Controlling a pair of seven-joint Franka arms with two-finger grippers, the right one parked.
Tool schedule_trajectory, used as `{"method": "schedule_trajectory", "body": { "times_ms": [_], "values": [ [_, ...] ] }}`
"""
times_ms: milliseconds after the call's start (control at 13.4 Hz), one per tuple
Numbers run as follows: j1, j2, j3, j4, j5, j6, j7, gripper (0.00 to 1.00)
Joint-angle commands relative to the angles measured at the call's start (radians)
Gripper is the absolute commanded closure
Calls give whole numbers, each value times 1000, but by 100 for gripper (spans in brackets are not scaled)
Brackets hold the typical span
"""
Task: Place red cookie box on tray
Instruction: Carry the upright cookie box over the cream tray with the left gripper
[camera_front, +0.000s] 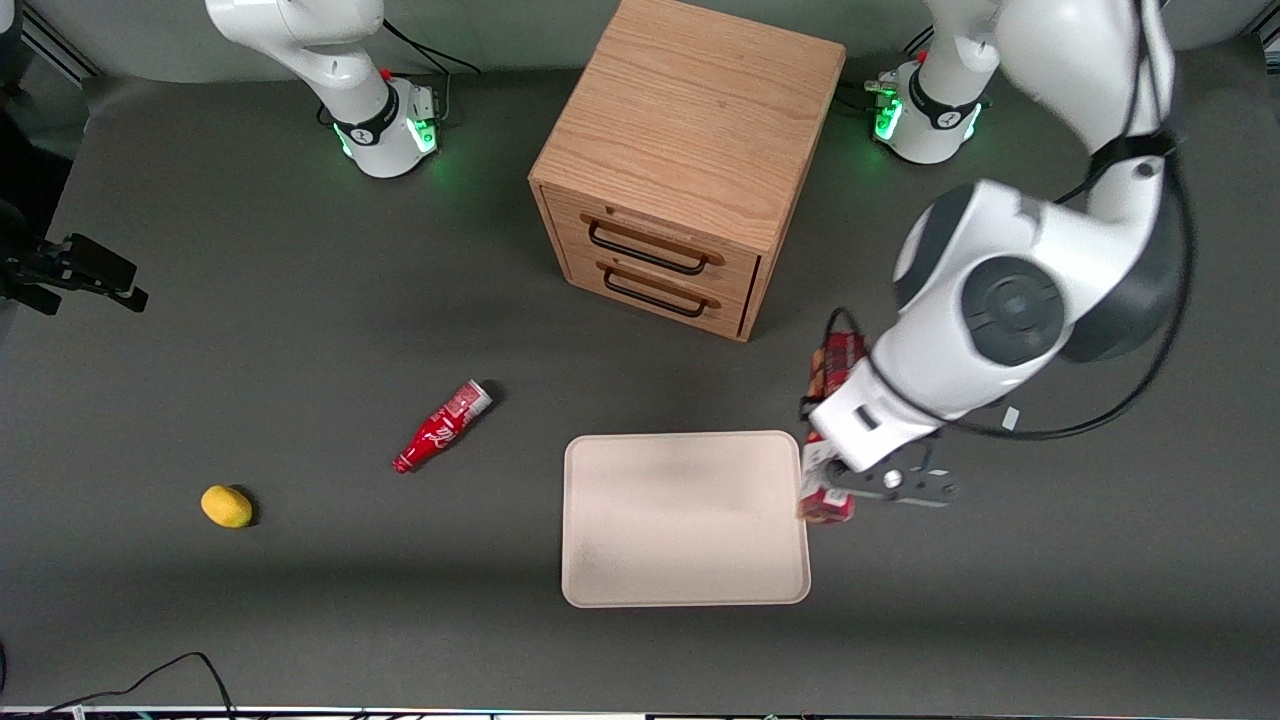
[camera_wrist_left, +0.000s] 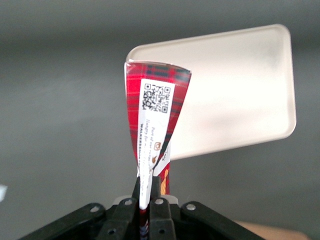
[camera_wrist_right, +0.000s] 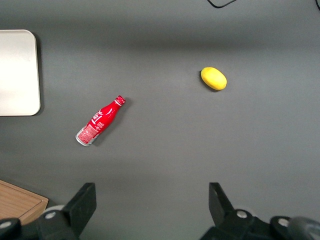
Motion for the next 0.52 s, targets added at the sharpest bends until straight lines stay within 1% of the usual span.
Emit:
{"method": "schedule_trajectory", "body": {
  "times_ms": [0, 149, 299, 448],
  "values": [
    [-29, 97, 20, 74, 8, 92, -26, 100],
    [-45, 146, 21, 74, 28, 153, -46, 100],
    [-59, 193, 23, 74, 98, 189, -63, 100],
    [-61, 229, 23, 68, 126, 221, -72, 100]
  ]
}}
